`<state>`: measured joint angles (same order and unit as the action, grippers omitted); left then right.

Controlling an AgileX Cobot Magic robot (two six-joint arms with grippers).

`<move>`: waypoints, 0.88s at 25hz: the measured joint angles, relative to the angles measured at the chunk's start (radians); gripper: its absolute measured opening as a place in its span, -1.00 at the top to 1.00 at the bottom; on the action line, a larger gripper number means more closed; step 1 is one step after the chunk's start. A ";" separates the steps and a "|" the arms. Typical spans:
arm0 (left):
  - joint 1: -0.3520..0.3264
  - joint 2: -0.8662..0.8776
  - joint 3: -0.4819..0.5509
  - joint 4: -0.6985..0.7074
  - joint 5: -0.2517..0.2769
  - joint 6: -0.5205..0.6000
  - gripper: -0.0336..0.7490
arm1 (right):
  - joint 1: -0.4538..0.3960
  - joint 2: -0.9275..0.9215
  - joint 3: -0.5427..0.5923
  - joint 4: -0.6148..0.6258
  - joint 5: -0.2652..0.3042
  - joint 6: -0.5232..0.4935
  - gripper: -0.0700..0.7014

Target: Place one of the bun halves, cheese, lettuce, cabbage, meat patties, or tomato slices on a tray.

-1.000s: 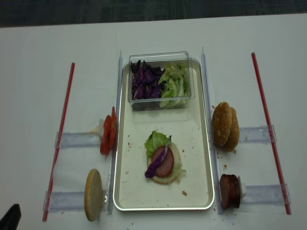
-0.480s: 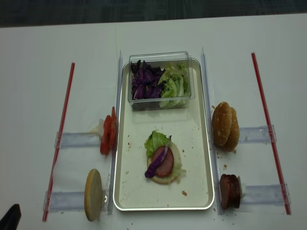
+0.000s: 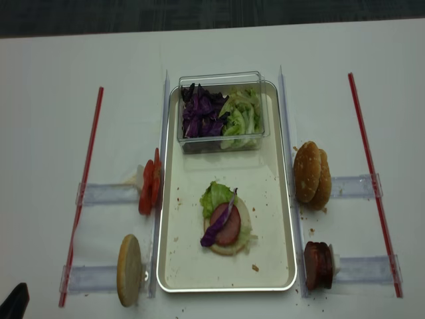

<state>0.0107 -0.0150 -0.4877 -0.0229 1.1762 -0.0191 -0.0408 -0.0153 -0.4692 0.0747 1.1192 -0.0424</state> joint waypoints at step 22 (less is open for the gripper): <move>0.000 0.000 0.000 0.000 0.000 0.000 -0.10 | 0.000 0.000 0.000 0.000 0.000 0.000 -0.23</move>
<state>0.0107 -0.0150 -0.4877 -0.0229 1.1762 -0.0191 -0.0408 -0.0153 -0.4692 0.0747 1.1192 -0.0424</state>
